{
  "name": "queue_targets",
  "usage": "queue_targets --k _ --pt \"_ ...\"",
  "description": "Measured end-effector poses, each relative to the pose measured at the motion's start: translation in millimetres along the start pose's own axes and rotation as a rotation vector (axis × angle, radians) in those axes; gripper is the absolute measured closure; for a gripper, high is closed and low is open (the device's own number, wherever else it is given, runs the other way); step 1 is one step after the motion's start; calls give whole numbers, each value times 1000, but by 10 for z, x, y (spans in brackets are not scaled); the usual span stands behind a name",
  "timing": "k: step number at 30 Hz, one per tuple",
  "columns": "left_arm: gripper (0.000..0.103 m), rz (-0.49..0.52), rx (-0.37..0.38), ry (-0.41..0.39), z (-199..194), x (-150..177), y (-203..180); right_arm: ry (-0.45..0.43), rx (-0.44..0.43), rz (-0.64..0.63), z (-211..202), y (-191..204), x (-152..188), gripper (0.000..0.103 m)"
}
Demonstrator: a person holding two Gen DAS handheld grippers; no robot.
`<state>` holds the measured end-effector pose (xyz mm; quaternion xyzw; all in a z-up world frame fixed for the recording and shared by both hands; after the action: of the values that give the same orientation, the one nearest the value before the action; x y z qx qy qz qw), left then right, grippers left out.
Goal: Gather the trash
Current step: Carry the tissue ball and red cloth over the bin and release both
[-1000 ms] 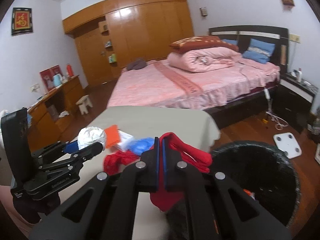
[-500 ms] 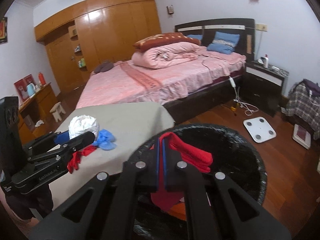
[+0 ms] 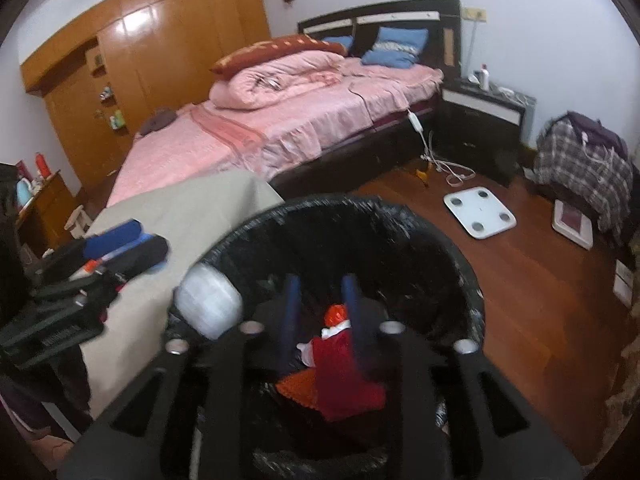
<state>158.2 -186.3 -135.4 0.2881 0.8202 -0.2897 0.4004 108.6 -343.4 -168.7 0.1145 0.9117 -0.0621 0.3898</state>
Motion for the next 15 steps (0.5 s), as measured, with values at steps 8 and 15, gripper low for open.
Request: queue_targets --k 8,15 --pt "18 -34 -94 -63 -390 -19 287 -103 59 13 -178 -2 -57 14" --pt "6 -81 -243 -116 -999 80 750 -175 1 3 -316 377 -245 7"
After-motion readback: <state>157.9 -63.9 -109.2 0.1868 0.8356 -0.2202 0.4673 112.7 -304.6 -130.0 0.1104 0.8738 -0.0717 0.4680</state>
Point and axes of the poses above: each gripper's, at about its wrist camera, not at the fingertips, and z roughly the way its jaws point, y to its left, x to its underside, the point moved 7 cm from there along z, roughly the way its jaws point, and after that the axes turned 14 degrees about x, right-handed, at the moved point
